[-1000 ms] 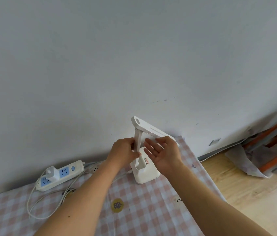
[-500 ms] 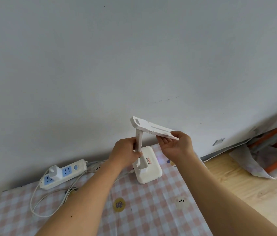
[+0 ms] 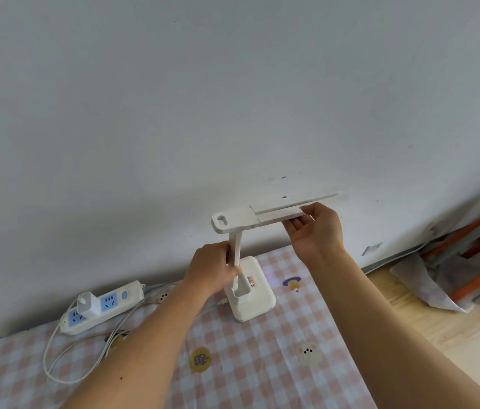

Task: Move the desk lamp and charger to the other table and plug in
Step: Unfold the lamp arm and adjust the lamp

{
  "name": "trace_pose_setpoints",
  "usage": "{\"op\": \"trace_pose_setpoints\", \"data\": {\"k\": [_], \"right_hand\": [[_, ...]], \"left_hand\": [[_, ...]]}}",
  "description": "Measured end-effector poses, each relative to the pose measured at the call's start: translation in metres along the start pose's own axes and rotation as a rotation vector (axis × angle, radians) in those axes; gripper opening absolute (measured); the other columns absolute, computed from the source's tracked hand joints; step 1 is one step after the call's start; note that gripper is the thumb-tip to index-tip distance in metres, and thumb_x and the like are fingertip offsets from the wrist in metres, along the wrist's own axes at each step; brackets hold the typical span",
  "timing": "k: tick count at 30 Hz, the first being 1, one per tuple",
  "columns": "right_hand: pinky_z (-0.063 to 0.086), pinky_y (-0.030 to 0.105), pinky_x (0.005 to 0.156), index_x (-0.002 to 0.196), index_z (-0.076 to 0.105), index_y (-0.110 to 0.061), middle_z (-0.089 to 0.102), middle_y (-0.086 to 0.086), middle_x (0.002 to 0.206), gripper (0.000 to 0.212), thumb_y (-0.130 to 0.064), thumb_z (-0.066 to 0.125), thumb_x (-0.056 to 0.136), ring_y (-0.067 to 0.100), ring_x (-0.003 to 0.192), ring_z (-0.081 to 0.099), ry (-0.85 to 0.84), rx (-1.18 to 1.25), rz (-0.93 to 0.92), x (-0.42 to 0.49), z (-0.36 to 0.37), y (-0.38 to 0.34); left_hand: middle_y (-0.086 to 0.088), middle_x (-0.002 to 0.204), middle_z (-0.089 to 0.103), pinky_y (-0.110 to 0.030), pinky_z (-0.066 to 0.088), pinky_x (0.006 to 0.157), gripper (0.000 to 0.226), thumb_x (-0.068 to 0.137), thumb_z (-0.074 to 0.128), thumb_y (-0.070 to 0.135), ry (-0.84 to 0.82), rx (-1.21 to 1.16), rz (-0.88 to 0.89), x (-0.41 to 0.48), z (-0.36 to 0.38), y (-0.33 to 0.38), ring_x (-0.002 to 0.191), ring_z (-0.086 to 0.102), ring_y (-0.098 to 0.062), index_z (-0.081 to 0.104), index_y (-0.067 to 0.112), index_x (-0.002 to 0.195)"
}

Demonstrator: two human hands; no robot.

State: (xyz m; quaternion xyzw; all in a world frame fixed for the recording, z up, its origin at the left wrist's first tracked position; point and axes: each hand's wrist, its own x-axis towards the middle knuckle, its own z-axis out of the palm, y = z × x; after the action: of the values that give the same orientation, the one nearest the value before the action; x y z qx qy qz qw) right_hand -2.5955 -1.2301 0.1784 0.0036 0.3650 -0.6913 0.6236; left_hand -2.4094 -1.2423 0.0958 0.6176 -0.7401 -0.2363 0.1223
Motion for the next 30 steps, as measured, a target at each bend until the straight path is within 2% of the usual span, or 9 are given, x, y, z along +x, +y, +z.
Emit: {"op": "trace_pose_setpoints", "data": {"k": [4,9,19,23,24,26,27,30], "right_hand": [[0.054,0.039,0.090,0.090,0.056,0.000,0.061,0.021,0.102,0.019,0.008,0.041,0.082,0.033,0.094,0.063,-0.037,-0.051,-0.061,-0.004,0.008,-0.006],[0.055,0.040,0.091,0.099,0.052,-0.002,0.057,0.019,0.101,0.023,0.008,0.040,0.083,0.032,0.090,0.060,-0.054,-0.116,-0.116,-0.006,0.014,-0.009],[0.055,0.041,0.091,0.097,0.050,-0.004,0.054,0.019,0.098,0.027,0.011,0.035,0.080,0.034,0.089,0.056,-0.069,-0.119,-0.109,-0.004,0.010,-0.007],[0.053,0.045,0.092,0.085,0.053,-0.006,0.056,0.016,0.089,0.033,0.012,0.027,0.076,0.036,0.094,0.058,-0.117,-0.105,-0.026,0.001,-0.008,0.003],[0.052,0.045,0.094,0.089,0.056,-0.004,0.060,0.016,0.094,0.038,0.013,0.025,0.075,0.037,0.097,0.060,-0.128,-0.140,-0.006,0.005,-0.015,0.008],[0.051,0.042,0.094,0.110,0.057,-0.004,0.064,0.017,0.111,0.051,0.017,0.024,0.077,0.034,0.106,0.062,-0.121,-0.277,0.025,0.013,-0.029,0.020],[0.051,0.038,0.091,0.116,0.057,-0.007,0.063,0.016,0.118,0.054,0.017,0.025,0.080,0.030,0.110,0.062,-0.108,-0.425,0.024,0.019,-0.038,0.027],[0.048,0.025,0.083,0.128,0.057,-0.019,0.058,0.009,0.132,0.056,0.011,0.035,0.086,0.021,0.116,0.055,-0.101,-1.272,-0.108,0.036,-0.073,0.047]], "left_hand": [[0.005,0.091,0.072,-0.034,0.052,0.083,0.021,0.074,0.071,0.030,0.003,-0.013,-0.006,-0.001,0.000,0.000,0.090,0.065,-0.018,0.065,0.020,0.091],[0.005,0.089,0.072,-0.032,0.052,0.081,0.020,0.073,0.072,0.031,0.007,-0.029,-0.021,0.000,0.000,0.001,0.088,0.065,-0.017,0.065,0.021,0.090],[0.005,0.087,0.071,-0.031,0.052,0.080,0.019,0.072,0.073,0.031,0.004,-0.044,-0.023,-0.001,-0.002,0.001,0.086,0.065,-0.017,0.065,0.021,0.088],[0.004,0.088,0.070,-0.035,0.053,0.082,0.020,0.073,0.071,0.029,-0.033,-0.063,-0.018,0.000,-0.003,0.003,0.087,0.064,-0.017,0.065,0.018,0.089],[0.004,0.089,0.070,-0.036,0.052,0.082,0.020,0.074,0.070,0.029,-0.041,-0.066,-0.018,0.000,-0.003,0.002,0.087,0.064,-0.017,0.064,0.018,0.090],[0.002,0.090,0.070,-0.038,0.052,0.083,0.020,0.074,0.069,0.027,-0.055,-0.080,-0.013,0.000,-0.003,0.001,0.089,0.064,-0.018,0.064,0.016,0.090],[0.002,0.091,0.070,-0.038,0.052,0.084,0.021,0.074,0.069,0.027,-0.055,-0.096,-0.013,0.000,-0.003,0.001,0.090,0.064,-0.019,0.063,0.016,0.091],[0.004,0.089,0.070,-0.036,0.052,0.081,0.026,0.074,0.071,0.040,-0.015,-0.186,-0.027,-0.001,-0.005,0.005,0.087,0.064,-0.017,0.064,0.021,0.089]]}}
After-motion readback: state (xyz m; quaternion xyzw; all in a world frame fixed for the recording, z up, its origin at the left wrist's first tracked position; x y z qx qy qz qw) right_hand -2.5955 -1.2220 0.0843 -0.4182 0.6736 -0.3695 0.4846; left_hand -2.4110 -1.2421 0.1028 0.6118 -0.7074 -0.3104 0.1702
